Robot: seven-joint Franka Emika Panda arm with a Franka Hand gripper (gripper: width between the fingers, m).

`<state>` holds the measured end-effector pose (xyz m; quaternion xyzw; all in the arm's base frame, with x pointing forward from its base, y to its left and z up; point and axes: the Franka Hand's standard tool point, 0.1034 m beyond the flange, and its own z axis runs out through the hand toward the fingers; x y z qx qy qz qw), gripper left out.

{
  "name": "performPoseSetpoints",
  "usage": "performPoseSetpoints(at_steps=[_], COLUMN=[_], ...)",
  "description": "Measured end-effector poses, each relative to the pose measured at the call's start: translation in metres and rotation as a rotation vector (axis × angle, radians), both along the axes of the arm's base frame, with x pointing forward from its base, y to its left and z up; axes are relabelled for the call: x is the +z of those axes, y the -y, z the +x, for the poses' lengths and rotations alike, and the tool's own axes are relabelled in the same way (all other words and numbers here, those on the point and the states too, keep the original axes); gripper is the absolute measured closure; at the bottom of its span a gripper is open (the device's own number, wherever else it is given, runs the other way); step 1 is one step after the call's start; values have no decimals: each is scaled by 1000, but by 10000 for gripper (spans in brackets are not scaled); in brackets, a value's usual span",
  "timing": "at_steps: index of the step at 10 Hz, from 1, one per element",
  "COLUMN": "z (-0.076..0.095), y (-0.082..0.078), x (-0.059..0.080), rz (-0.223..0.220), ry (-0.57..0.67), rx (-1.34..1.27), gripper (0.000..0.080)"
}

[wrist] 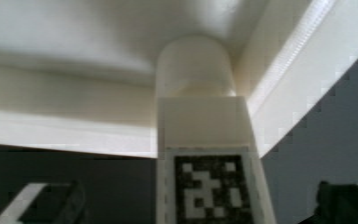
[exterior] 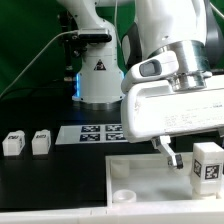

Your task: Assemble one leg

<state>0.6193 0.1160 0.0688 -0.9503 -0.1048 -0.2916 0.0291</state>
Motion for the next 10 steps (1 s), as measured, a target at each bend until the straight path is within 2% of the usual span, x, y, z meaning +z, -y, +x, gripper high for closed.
performPoseSetpoints(at_steps=[2, 3, 4, 5, 7, 10], z=[-2, -5, -4, -6, -10, -16], y=[0, 0, -3, -7, -12, -14], x=[-2, 10, 26, 29, 31, 29], rz=[-7, -10, -4, -5, -31, -58], ry=[-46, -139, -171, -245, -491, -702], rx=[0, -11, -21, -29, -28, -15], gripper=[151, 151, 151, 151, 151, 151])
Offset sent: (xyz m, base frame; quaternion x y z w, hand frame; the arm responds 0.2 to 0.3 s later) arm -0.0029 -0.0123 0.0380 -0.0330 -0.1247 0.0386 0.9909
